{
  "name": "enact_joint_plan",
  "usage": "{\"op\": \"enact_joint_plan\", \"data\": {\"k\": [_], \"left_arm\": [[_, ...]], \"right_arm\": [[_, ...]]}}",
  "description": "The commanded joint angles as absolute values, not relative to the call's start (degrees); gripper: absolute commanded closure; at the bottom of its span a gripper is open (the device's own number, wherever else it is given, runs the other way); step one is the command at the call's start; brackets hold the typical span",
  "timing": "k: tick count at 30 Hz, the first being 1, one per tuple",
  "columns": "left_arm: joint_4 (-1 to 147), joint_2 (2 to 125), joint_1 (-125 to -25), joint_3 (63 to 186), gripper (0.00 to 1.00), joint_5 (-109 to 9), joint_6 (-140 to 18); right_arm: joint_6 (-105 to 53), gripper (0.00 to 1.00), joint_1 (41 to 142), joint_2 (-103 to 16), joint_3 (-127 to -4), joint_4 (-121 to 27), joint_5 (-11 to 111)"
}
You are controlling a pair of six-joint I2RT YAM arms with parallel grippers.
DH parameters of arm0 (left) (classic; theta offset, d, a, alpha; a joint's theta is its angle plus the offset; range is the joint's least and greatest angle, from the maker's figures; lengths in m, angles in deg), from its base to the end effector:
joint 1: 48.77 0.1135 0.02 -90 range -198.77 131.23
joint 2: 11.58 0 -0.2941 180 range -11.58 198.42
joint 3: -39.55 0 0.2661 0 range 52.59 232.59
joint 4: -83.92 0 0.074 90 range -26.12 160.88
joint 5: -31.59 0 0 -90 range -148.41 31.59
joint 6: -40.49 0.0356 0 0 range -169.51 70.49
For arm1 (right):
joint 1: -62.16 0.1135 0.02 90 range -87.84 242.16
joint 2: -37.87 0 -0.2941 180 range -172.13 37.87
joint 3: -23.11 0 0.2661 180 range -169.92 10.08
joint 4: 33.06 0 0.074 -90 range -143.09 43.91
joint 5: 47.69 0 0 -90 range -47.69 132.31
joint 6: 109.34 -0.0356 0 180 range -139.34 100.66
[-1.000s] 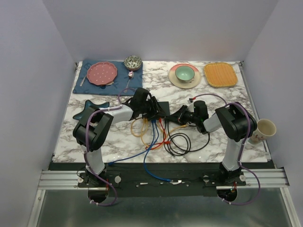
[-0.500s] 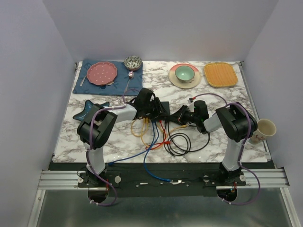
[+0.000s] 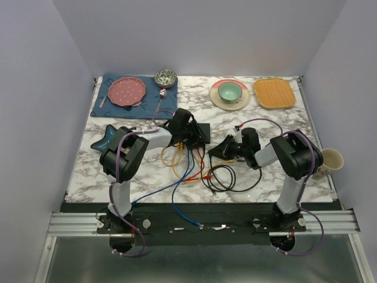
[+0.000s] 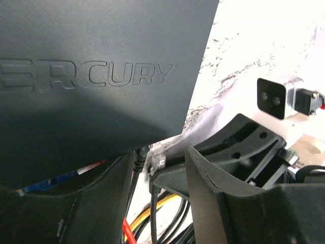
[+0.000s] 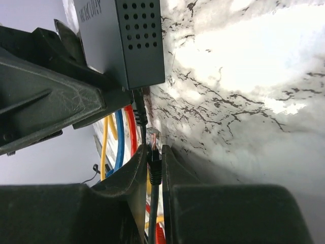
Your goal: Pull the plug from the switch port
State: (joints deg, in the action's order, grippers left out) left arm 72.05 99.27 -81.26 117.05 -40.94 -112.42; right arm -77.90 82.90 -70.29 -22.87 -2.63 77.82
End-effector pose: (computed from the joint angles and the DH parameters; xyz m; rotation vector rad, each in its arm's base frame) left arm 0.3511 -0.2362 0.1654 -0.5286 2.5779 -1.0718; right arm 0.2951 0.1339 0.1034 0.3637 2.3511 1.4101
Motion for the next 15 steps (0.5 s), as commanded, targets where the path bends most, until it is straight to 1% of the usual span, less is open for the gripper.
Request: {"op": "enact_joint_plan", "data": {"k": [1, 3, 6, 8, 9, 10, 12, 13, 15], "left_arm": [[70.27, 101.71, -80.24, 117.01, 0.42, -46.55, -112.61], [70.53, 100.84, -80.24, 116.4, 0.42, -46.55, -112.7], [72.11, 97.95, -80.15, 115.17, 0.42, -46.9, -112.09], [72.55, 95.75, -79.8, 114.2, 0.42, -47.69, -110.86], [72.81, 93.39, -79.27, 113.67, 0.42, -48.04, -110.59], [73.08, 92.23, -79.1, 112.71, 0.42, -48.3, -110.42], [72.91, 89.16, -78.57, 112.0, 0.42, -48.92, -109.63], [72.73, 88.27, -78.22, 111.22, 0.42, -49.09, -109.54], [72.64, 86.26, -78.04, 110.51, 0.41, -49.62, -109.19]], "right_arm": [[-76.2, 0.99, 83.7, -69.44, -20.51, -4.08, 78.7], [-76.38, 0.99, 83.61, -67.87, -19.8, -3.55, 77.13], [-74.19, 0.99, 83.35, -61.81, -18.92, -8.01, 72.31], [-72.35, 0.99, 82.65, -55.58, -19.27, -14.86, 68.87], [-69.64, 0.99, 82.47, -53.55, -19.97, -18.19, 64.16], [-68.13, 0.99, 82.38, -51.36, -21.11, -27.97, 61.06], [-63.4, 0.99, 82.38, -47.04, -24.79, -37.0, 54.74], [-62.68, 0.99, 82.21, -45.9, -25.16, -42.17, 49.31], [-61.44, 0.99, 81.94, -43.18, -24.9, -44.94, 45.4]]}}
